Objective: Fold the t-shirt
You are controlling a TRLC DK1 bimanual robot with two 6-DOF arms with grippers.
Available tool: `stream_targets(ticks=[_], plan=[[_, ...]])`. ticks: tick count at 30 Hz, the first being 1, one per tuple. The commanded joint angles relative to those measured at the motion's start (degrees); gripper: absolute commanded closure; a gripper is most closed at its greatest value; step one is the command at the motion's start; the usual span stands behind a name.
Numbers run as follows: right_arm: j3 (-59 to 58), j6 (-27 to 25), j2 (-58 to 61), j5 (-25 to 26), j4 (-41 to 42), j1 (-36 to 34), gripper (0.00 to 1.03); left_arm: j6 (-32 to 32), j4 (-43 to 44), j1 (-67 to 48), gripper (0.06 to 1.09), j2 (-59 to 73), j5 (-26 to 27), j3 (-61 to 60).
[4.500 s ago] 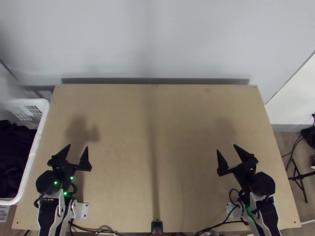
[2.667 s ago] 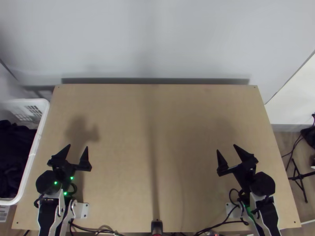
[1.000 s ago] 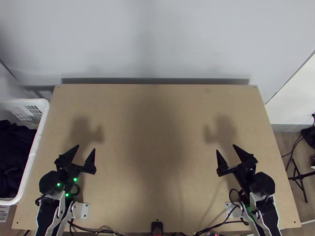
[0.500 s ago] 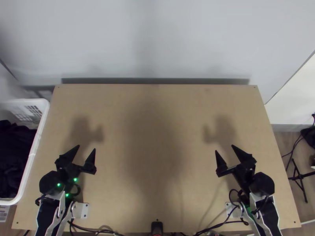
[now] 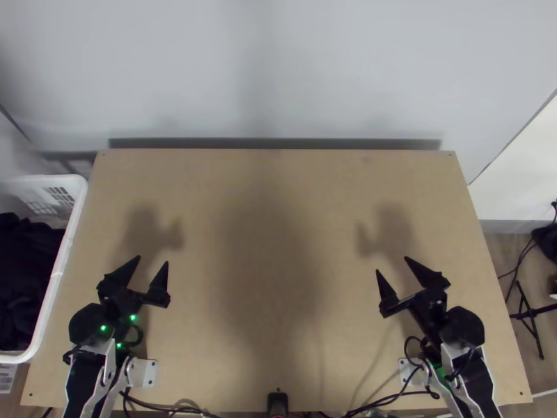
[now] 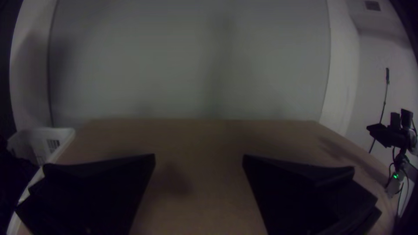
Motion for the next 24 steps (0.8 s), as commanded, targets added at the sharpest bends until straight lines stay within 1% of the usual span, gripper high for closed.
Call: stream_targets(ticks=[1,3,5,7,10,12,14,18,20,22,24], plan=[[0.39,-5.73,0.87,5.53,2.56,0.64,0.05,4.56,3.26,0.28,0.11,0.03,0.10,0.74],[0.57,-6.96,3.33,9.40,3.88,0.64,0.05,4.47,4.93,0.54,0.11,0.12,0.10,0.74],[0.92,-7.23,5.35,11.25,5.73,-0.23,0.05,4.56,7.74,1.69,0.11,0.38,0.01,1.09],[2.50,-7.05,8.16,11.16,6.43,-2.34,0.05,4.56,10.29,3.97,0.11,2.49,0.10,1.62],[6.37,-7.05,13.44,11.16,7.40,-2.26,0.05,6.23,12.31,6.26,0.11,7.15,0.01,3.46],[10.23,-6.88,18.45,11.16,7.75,-2.26,0.05,7.46,12.49,8.28,0.11,11.55,-0.34,6.80],[14.98,-6.17,24.16,11.33,7.31,-2.61,0.05,7.55,10.29,12.85,0.11,15.76,-0.34,11.64],[25.44,-6.17,32.77,11.33,3.53,-6.39,0.05,8.69,3.08,20.05,0.11,23.32,-0.60,21.48],[32.21,-4.94,36.73,11.33,-2.01,-6.56,0.05,8.78,-1.93,23.48,0.11,26.58,-0.60,25.96],[38.89,-3.98,39.28,11.60,-7.02,-6.65,0.05,8.78,-5.01,28.14,0.11,28.16,-0.60,29.39],[45.39,-3.45,42.18,12.21,-12.91,-6.83,0.05,10.27,-9.05,33.68,0.11,30.35,-0.60,32.55]])
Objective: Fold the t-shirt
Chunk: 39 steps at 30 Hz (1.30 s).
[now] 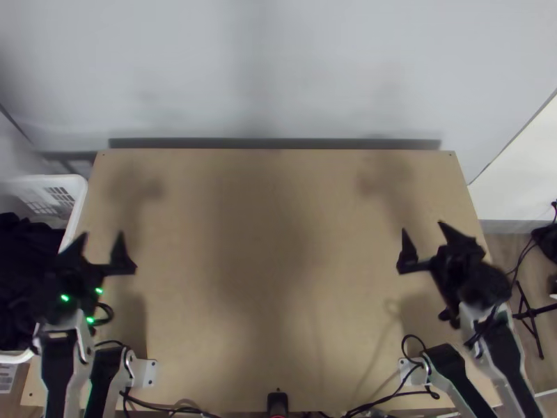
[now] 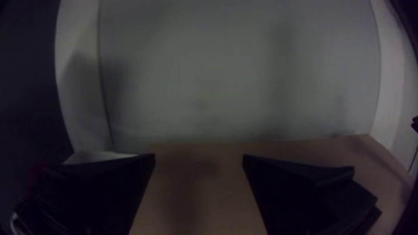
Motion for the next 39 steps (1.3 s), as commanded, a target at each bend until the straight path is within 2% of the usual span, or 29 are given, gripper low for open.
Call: stream_targets(ticks=[1,7,11,15,19,23,27,33,39], plan=[[21.80,2.56,12.41,1.11,-15.15,-1.56,0.05,3.11,-10.89,15.13,0.11,9.07,-0.30,12.19],[40.44,6.52,20.68,1.11,-30.44,-2.61,0.05,11.28,-14.23,30.78,0.11,12.58,-0.30,14.82],[54.41,10.39,26.65,1.11,-38.62,-2.53,0.05,15.85,-16.51,38.69,0.11,21.99,-0.30,17.02],[66.63,14.17,31.75,1.11,-43.36,-1.56,0.06,17.96,-15.99,43.08,0.11,32.36,-0.30,19.04],[75.15,15.75,35.88,1.81,-48.46,-1.12,0.07,19.28,-14.05,44.22,0.11,39.48,-0.30,20.10],[81.30,15.48,38.61,3.48,-54.09,-1.29,0.06,19.37,-10.80,46.60,0.11,47.30,-1.35,23.44],[85.79,15.22,39.57,3.66,-57.87,-1.82,0.06,21.74,-11.94,49.94,0.11,56.79,-1.97,30.38],[87.98,12.41,40.10,4.10,-59.54,-1.82,0.06,27.63,-8.87,53.28,0.13,63.30,-2.32,35.65],[90.62,12.50,41.07,4.10,-59.98,-1.29,0.06,28.33,-8.25,53.80,0.14,70.33,-3.99,39.52]])
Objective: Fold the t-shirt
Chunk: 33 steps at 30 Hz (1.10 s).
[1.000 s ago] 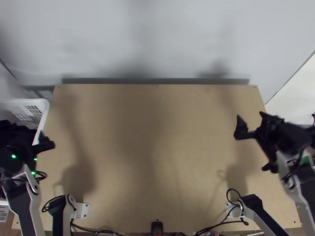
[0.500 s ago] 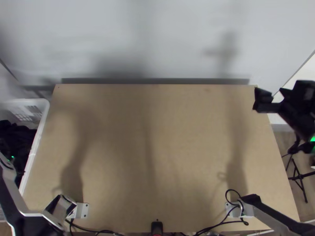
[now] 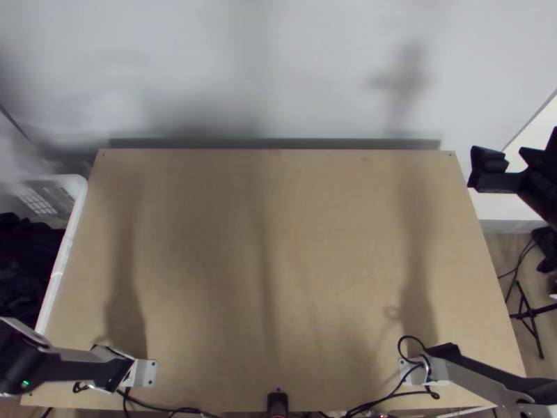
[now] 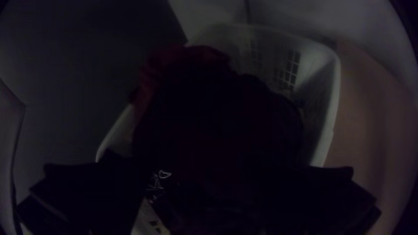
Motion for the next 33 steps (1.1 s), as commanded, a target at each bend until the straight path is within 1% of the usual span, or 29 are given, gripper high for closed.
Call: stream_targets(ticks=[1,9,11,15,16,18,21,22,24,25,28,30,31,33], plan=[[3.83,-0.18,1.42,0.32,-1.49,0.52,0.06,2.00,1.04,1.56,0.14,9.05,-1.41,5.21],[4.79,0.00,1.59,1.11,-2.28,0.96,0.06,1.91,0.51,1.56,0.14,15.02,-1.85,8.64],[4.71,0.00,1.68,1.28,-2.37,0.96,0.06,2.00,0.77,1.56,0.17,15.99,-1.85,8.99],[4.88,0.00,1.86,1.28,-2.28,1.14,0.06,1.82,0.77,1.39,0.18,17.75,-1.85,9.78],[4.88,0.00,1.86,1.28,-2.28,1.22,0.06,1.82,0.77,1.30,0.19,18.10,-1.85,9.95],[4.97,0.00,1.86,1.37,-2.28,1.31,0.06,1.56,0.86,1.21,0.28,19.15,-1.85,10.57],[4.97,-0.09,1.95,1.63,-2.28,1.49,0.06,1.20,0.77,1.12,0.49,20.56,-1.76,11.80],[4.97,-0.27,1.95,1.63,-2.28,1.57,0.06,1.12,0.69,1.12,0.53,20.56,-1.76,11.98],[5.06,-0.36,2.12,1.72,-2.19,1.66,0.06,1.03,0.51,1.12,0.70,20.12,-1.68,12.15],[5.06,-0.36,2.30,1.72,-2.19,1.84,0.06,0.94,0.42,1.12,0.76,19.86,-1.50,12.15],[5.06,-0.27,2.56,1.72,-1.84,2.10,0.06,1.03,-0.81,1.04,0.81,18.36,-1.15,12.15],[5.15,-0.36,2.82,1.72,-1.66,2.19,0.06,1.12,-1.69,1.04,0.81,16.96,-0.71,12.15],[5.15,-0.27,2.91,1.72,-1.66,2.37,0.06,1.12,-1.95,1.04,0.84,15.99,-0.53,12.15],[5.23,-0.27,3.09,1.72,-1.58,2.45,0.06,1.12,-2.83,1.04,0.86,13.79,0.70,12.15]])
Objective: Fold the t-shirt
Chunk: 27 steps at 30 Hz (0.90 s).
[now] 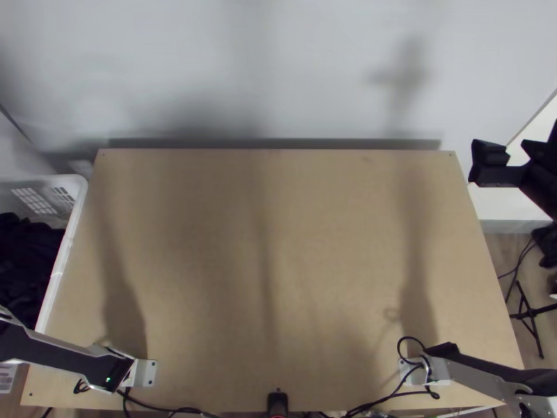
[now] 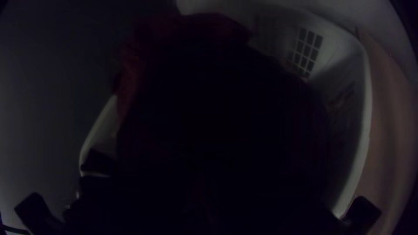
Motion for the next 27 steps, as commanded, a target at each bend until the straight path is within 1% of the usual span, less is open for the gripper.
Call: stream_targets(ticks=[1,2,5,9,10,11,13,15,16,17,18,19,27], plan=[[0.30,0.04,0.53,0.17,0.44,0.60,0.06,0.02,-2.24,-0.08,0.87,-4.88,1.83,0.35],[0.38,0.04,0.79,0.17,0.52,0.60,0.06,-0.15,-2.50,-0.17,1.04,-6.55,1.92,0.35],[0.38,0.04,0.88,0.17,0.61,0.60,0.06,-0.24,-4.00,-0.34,1.04,-7.69,2.62,0.79],[0.30,-0.05,0.97,0.17,0.61,0.68,0.06,-0.33,-4.35,-0.25,1.04,-5.84,2.71,0.79],[0.38,-0.14,0.97,0.17,0.61,0.68,0.06,-0.15,-4.61,0.01,1.04,-5.76,4.03,0.70],[0.30,-0.31,0.97,0.17,0.61,0.68,0.06,-0.33,-4.61,0.27,1.04,-5.67,4.73,0.61],[0.30,-0.58,0.88,0.17,0.61,0.68,0.06,-1.65,-4.53,0.19,1.04,-5.41,4.47,0.88],[0.30,-0.58,0.79,0.17,0.52,0.68,0.06,-1.91,-4.79,0.27,0.95,-5.32,4.29,0.88],[0.30,-0.58,0.79,0.17,0.52,0.68,0.06,-2.00,-4.88,0.27,0.87,-5.05,4.29,0.88],[0.30,-0.58,0.79,0.17,0.52,0.68,0.06,-2.09,-4.88,0.36,0.72,-4.61,4.29,0.88],[0.30,-0.75,0.79,0.17,0.52,0.68,0.06,-2.00,-7.16,0.27,0.09,-3.03,4.21,1.84],[0.30,-0.75,0.79,0.17,0.52,0.68,0.06,-1.91,-7.69,0.27,0.10,-2.77,4.21,2.02],[0.38,-0.93,0.79,0.26,0.61,0.95,0.06,-1.56,-8.13,0.19,0.11,-0.75,4.29,2.63]])
